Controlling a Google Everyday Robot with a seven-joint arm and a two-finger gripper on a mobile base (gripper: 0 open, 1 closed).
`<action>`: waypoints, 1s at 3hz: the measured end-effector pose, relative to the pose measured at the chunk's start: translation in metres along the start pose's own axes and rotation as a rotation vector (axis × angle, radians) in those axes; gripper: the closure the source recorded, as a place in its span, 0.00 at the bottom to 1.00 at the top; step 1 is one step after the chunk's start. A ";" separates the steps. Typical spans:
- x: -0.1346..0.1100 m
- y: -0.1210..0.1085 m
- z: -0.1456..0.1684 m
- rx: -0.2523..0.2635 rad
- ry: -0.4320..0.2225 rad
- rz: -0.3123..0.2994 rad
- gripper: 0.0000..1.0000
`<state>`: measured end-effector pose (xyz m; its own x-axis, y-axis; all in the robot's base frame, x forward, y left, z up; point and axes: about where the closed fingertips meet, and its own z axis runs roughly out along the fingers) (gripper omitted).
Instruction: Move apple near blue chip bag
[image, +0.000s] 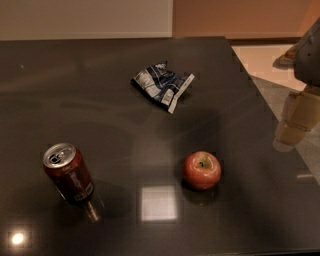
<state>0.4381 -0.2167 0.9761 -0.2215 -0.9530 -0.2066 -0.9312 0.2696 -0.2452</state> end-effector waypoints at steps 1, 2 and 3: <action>0.000 0.000 0.000 0.000 0.000 0.000 0.00; -0.003 0.001 0.000 -0.012 -0.016 -0.016 0.00; -0.016 0.014 0.011 -0.066 -0.078 -0.073 0.00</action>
Offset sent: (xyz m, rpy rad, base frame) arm -0.0021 0.0069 -0.0054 0.0304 0.0375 0.0516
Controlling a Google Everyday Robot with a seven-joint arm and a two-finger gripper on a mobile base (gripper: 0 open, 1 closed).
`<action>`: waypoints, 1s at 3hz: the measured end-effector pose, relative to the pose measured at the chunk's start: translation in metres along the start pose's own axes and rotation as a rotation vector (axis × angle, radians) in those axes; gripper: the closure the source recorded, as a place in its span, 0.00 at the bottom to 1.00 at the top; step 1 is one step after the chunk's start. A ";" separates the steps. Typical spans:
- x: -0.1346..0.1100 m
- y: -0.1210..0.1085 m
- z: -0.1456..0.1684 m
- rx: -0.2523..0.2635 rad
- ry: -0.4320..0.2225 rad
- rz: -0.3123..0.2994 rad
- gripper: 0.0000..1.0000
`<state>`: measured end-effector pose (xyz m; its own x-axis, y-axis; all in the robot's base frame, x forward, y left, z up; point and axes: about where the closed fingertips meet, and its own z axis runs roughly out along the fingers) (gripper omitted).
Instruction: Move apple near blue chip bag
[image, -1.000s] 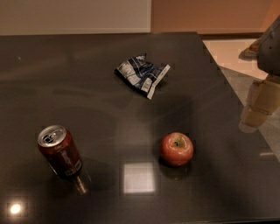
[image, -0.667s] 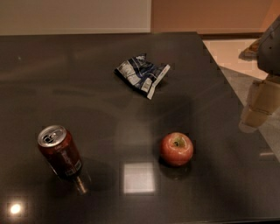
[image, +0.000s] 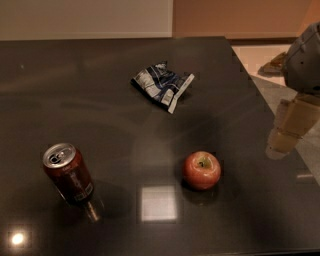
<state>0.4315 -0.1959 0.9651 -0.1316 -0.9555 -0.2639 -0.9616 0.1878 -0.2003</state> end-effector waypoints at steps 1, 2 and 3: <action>-0.020 0.020 0.020 -0.056 -0.048 -0.087 0.00; -0.036 0.041 0.047 -0.086 -0.063 -0.167 0.00; -0.044 0.053 0.080 -0.125 -0.054 -0.221 0.00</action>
Offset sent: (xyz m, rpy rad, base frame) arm -0.0354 0.0837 -0.0828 0.0312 0.0578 0.2998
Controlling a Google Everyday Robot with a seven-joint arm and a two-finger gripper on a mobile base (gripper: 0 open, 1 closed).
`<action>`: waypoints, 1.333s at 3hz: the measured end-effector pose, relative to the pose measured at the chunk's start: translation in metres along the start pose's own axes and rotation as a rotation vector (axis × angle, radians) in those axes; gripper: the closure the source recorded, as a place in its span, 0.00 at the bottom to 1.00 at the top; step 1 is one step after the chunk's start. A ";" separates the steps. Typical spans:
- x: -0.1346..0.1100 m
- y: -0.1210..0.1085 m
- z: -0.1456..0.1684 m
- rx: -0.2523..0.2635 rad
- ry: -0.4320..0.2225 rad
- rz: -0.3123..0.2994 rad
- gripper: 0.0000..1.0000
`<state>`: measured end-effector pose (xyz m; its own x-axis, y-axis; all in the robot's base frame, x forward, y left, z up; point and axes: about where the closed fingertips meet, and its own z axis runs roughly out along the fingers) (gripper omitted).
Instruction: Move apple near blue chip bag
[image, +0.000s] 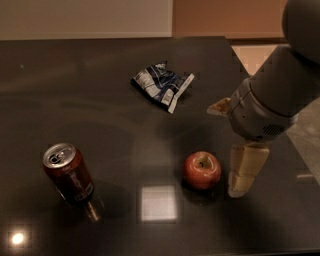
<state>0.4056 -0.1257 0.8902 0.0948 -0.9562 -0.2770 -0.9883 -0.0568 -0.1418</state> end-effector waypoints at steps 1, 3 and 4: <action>-0.003 0.006 0.022 -0.023 -0.005 -0.019 0.00; -0.010 0.015 0.042 -0.071 -0.031 -0.027 0.17; -0.011 0.016 0.042 -0.092 -0.042 -0.017 0.40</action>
Offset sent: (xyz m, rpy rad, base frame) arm -0.0113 0.0241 -0.0531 0.0187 0.0658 0.0636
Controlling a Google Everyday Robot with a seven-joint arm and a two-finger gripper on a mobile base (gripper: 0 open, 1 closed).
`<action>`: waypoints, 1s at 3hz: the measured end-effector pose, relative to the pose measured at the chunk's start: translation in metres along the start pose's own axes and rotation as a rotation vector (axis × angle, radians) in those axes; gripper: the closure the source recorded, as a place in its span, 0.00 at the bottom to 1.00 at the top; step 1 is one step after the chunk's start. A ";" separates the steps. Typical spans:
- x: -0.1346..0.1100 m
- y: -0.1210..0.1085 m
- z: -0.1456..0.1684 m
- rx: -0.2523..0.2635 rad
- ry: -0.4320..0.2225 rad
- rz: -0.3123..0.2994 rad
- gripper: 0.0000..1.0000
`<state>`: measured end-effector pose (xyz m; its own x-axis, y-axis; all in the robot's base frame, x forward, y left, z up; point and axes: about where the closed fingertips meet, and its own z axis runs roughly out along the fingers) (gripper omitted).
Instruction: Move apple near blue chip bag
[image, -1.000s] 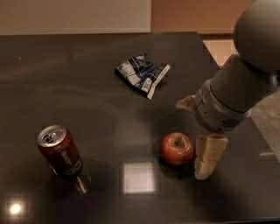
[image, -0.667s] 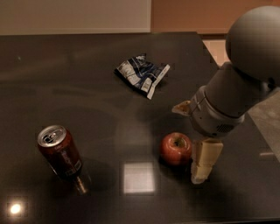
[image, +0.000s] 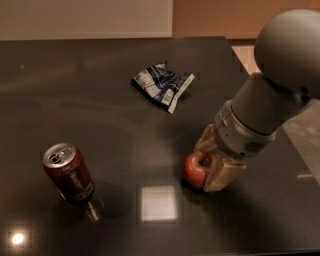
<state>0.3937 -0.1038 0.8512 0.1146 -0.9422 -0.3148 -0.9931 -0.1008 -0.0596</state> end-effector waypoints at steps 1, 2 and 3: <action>0.003 -0.007 -0.006 0.001 0.012 0.035 0.64; 0.013 -0.036 -0.019 0.036 0.025 0.107 0.87; 0.023 -0.079 -0.034 0.107 0.016 0.191 1.00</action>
Offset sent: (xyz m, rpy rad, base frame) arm 0.0826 -0.0314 0.0400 -0.0156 -0.0335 -0.2351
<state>0.4739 -0.1289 0.8809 -0.0769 -0.9460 -0.3149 -0.9883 0.1139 -0.1010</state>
